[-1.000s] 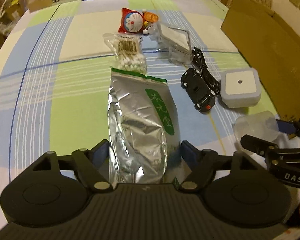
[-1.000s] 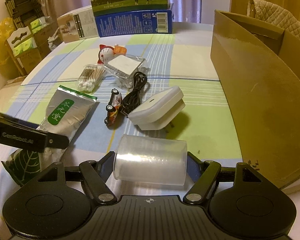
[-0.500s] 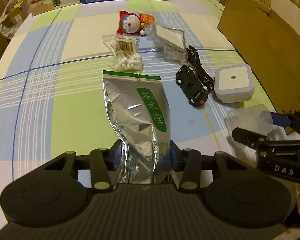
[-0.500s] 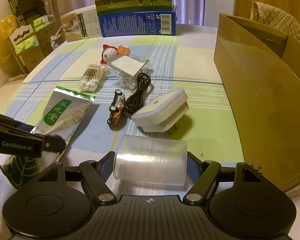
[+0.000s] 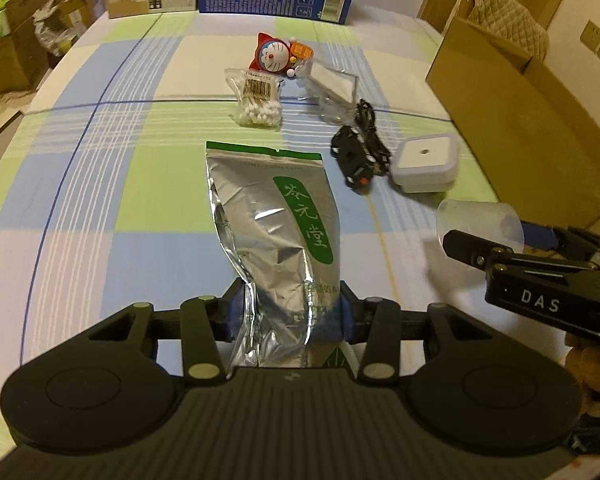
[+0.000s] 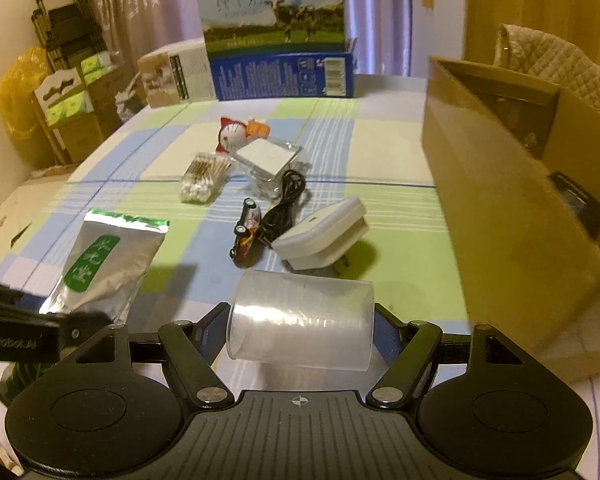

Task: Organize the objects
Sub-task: 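Carry the foil bag and the cup over the cardboard box with both tools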

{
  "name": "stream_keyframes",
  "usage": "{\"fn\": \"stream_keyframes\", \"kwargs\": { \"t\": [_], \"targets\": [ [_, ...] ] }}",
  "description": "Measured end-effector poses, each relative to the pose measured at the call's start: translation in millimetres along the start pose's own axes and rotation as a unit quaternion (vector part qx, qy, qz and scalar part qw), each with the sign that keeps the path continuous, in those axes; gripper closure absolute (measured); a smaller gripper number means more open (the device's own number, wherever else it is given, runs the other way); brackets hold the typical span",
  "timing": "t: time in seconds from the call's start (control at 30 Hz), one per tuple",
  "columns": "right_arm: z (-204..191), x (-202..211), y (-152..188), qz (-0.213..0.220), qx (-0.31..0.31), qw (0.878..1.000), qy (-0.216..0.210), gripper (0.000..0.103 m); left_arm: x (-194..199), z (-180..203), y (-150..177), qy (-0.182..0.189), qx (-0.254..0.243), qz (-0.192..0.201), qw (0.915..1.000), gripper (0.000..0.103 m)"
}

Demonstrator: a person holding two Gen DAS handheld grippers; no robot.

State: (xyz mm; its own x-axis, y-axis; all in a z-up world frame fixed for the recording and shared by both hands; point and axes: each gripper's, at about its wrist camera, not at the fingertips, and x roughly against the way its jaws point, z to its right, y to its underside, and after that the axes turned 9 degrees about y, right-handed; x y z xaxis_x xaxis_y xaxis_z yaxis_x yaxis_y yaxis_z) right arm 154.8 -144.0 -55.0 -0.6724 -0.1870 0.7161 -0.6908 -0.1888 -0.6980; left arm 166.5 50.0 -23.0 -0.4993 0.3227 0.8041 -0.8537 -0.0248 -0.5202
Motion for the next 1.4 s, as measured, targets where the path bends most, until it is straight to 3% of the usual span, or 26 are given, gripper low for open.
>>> {"fn": "stream_keyframes", "kwargs": {
  "t": [0.23,0.77,1.4],
  "targets": [
    [11.4,43.5,11.8,0.019,-0.020,1.000,0.001,0.033,30.3,25.1,25.0,0.008,0.024,0.020,0.9995,0.063],
    [43.4,118.5,35.3,0.045,-0.048,0.997,0.026,0.033,77.5,74.0,52.4,0.031,0.019,0.055,0.9978,0.063],
    [44.6,151.0,34.5,0.064,-0.040,0.996,0.037,0.033,103.2,100.7,63.0,0.053,-0.001,0.076,0.9957,0.063]
  ]
}}
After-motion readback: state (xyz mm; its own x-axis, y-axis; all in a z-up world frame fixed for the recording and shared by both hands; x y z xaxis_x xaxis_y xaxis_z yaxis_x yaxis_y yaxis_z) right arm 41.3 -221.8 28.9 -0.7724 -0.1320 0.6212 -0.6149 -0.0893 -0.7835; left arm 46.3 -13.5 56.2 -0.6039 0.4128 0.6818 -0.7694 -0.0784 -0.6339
